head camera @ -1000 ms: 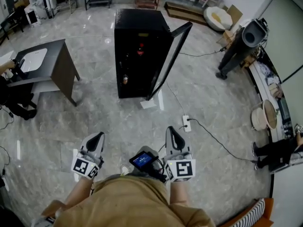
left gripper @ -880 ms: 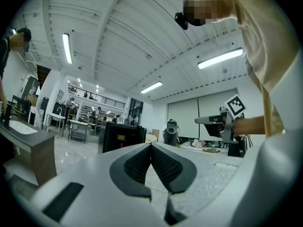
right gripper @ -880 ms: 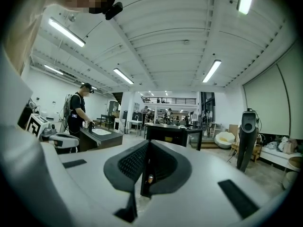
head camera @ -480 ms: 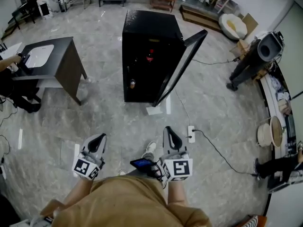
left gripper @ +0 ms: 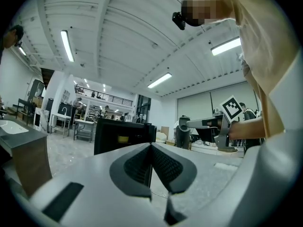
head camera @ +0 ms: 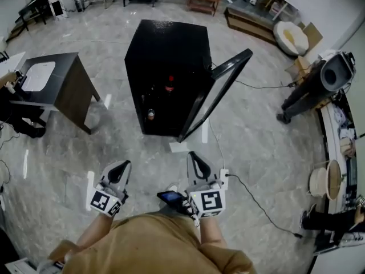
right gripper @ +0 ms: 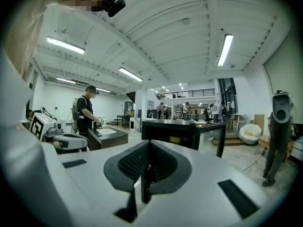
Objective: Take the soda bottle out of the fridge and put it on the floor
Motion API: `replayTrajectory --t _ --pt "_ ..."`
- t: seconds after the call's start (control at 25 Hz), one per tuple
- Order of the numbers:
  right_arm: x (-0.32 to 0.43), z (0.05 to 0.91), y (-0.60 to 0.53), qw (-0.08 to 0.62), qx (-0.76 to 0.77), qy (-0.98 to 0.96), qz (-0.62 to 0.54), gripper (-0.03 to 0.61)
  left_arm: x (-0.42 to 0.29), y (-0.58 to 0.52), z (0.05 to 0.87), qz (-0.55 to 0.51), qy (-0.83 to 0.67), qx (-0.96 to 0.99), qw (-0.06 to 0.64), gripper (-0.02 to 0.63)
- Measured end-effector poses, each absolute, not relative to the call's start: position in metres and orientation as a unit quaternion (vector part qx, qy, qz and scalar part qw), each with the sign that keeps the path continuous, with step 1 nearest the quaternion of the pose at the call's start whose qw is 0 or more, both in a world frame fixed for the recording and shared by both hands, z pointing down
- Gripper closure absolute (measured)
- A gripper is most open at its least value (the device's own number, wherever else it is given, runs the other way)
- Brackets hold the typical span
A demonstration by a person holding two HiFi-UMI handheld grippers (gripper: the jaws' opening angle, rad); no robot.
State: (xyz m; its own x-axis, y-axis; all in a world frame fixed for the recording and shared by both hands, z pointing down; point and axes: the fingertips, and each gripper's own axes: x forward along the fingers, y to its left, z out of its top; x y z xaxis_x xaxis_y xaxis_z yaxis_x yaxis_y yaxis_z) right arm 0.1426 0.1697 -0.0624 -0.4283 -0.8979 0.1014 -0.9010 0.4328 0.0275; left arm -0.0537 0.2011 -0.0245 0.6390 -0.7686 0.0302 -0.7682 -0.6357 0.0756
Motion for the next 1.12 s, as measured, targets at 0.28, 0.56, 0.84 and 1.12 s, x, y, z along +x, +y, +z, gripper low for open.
replayTrajectory --t 0.28,0.56,0.84,1.12 --pt "0.182 -0.053 0.071 0.043 0.474 -0.879 0.017 0.577 0.025 0.110 -0.020 0.015 -0.445 0.895 0.036 0.612" --pt "0.194 -0.047 0.011 0.038 0.446 -0.894 0.018 0.577 0.045 0.068 -0.020 0.022 -0.467 0.884 0.033 0.612" --pt "0.171 -0.041 -0.021 0.054 0.456 -0.888 0.011 0.575 0.034 0.036 -0.010 0.014 -0.447 0.893 0.048 0.612" --pt "0.144 -0.028 -0.051 0.077 0.500 -0.862 0.023 0.575 0.000 -0.010 -0.017 0.002 -0.422 0.906 0.046 0.612"
